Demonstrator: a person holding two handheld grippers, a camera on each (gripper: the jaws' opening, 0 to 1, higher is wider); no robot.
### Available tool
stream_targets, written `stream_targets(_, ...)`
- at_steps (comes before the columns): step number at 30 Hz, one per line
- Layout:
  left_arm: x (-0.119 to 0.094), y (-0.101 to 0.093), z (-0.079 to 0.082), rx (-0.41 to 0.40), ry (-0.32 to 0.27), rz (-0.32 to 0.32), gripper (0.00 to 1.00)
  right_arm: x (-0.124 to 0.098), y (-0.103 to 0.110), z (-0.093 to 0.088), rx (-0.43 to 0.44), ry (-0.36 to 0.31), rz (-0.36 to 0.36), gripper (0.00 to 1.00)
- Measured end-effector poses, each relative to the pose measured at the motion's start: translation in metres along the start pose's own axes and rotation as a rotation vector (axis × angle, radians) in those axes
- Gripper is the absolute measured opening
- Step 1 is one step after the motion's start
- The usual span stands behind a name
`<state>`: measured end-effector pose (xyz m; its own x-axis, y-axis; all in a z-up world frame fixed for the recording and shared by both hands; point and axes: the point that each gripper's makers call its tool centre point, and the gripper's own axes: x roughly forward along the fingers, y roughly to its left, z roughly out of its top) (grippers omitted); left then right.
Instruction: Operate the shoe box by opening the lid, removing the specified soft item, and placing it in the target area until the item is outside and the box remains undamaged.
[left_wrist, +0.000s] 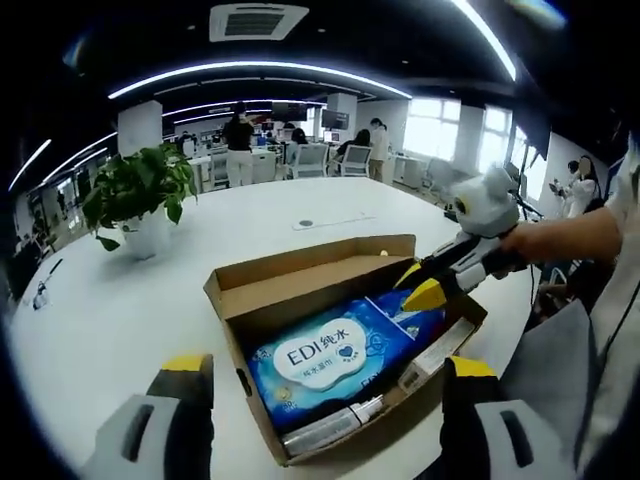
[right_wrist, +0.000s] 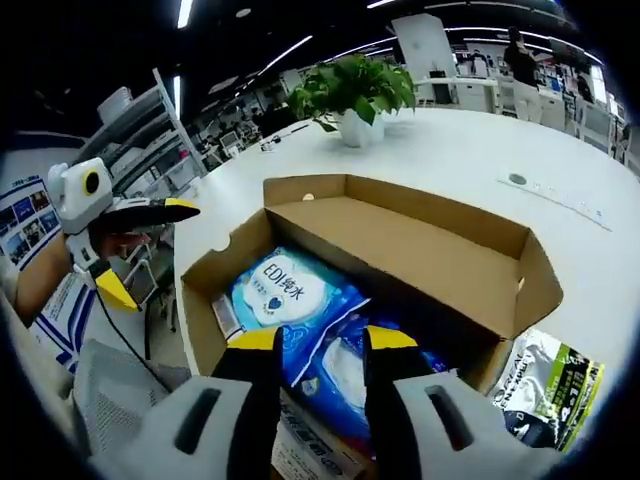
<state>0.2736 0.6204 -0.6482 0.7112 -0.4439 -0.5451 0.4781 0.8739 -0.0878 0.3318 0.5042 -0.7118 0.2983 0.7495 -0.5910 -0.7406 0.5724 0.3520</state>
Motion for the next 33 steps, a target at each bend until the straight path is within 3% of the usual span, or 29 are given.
stream_targets(11,-0.001,0.0,-0.007,-0.027,-0.001,0.003,0.94,0.027,0.0,-0.006,0.046,0.042,0.009,0.24)
stream_targets(20,-0.004,0.001,-0.014,-0.055,-0.004,0.016,0.93,0.038,0.0,0.0,0.038,0.047,-0.014,0.22)
stream_targets(23,-0.004,0.001,-0.015,-0.057,-0.002,0.017,0.93,0.042,-0.003,-0.002,0.039,0.053,-0.029,0.17)
stream_targets(25,-0.004,0.001,-0.016,-0.059,0.001,0.016,0.92,0.043,-0.007,-0.006,0.028,0.071,-0.048,0.06)
stream_targets(33,-0.001,0.001,-0.017,-0.049,0.016,0.015,0.9,0.037,-0.004,-0.003,0.045,0.046,-0.058,0.01)
